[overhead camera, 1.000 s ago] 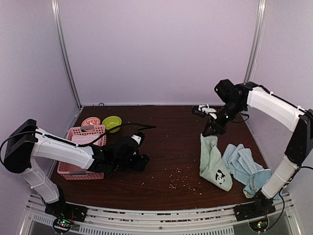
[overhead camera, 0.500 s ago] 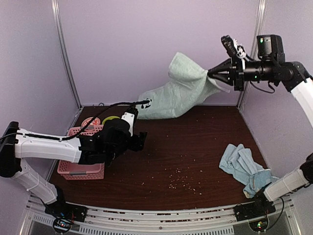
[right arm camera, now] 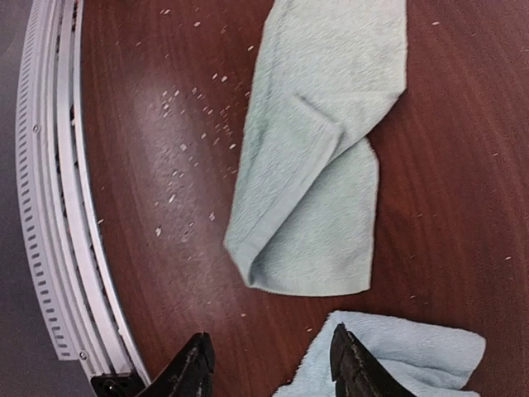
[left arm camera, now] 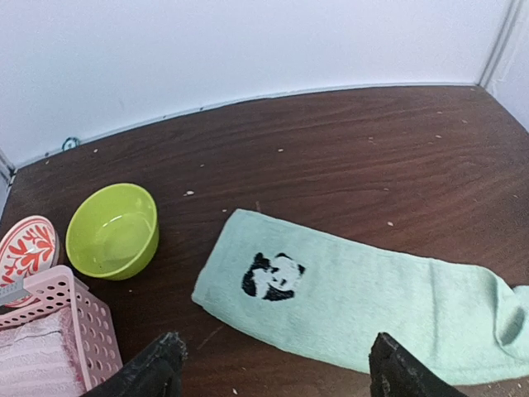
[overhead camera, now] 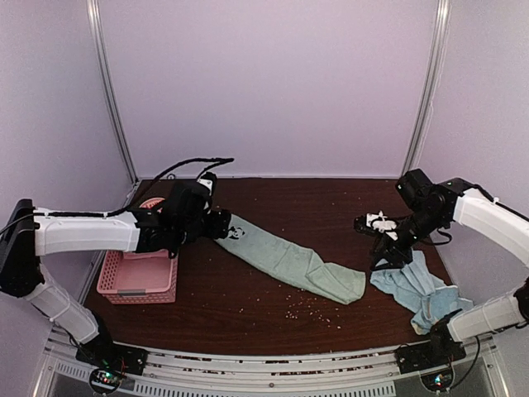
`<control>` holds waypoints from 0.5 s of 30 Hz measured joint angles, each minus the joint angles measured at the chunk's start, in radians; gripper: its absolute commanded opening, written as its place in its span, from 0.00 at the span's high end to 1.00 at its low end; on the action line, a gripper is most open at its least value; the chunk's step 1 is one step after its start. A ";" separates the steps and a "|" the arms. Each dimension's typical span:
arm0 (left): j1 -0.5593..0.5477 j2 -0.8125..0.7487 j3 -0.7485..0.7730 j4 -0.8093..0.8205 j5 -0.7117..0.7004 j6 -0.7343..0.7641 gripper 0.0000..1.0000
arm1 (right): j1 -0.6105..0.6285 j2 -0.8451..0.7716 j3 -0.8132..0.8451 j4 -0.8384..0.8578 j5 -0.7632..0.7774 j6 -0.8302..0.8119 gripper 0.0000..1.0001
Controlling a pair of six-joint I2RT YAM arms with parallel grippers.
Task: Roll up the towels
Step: Place the towel at the center of the board, then adjust the towel at the center of the board.
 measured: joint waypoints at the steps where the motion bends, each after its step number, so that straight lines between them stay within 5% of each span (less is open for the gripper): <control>1: 0.041 0.026 0.024 -0.015 0.030 -0.014 0.27 | -0.003 0.012 0.019 0.021 0.004 0.026 0.50; 10: 0.172 0.346 0.332 -0.166 0.266 0.006 0.35 | 0.003 0.468 0.190 0.172 -0.005 0.209 0.38; 15: 0.206 0.476 0.444 -0.209 0.324 0.018 0.36 | 0.087 0.529 0.169 0.191 -0.003 0.259 0.40</control>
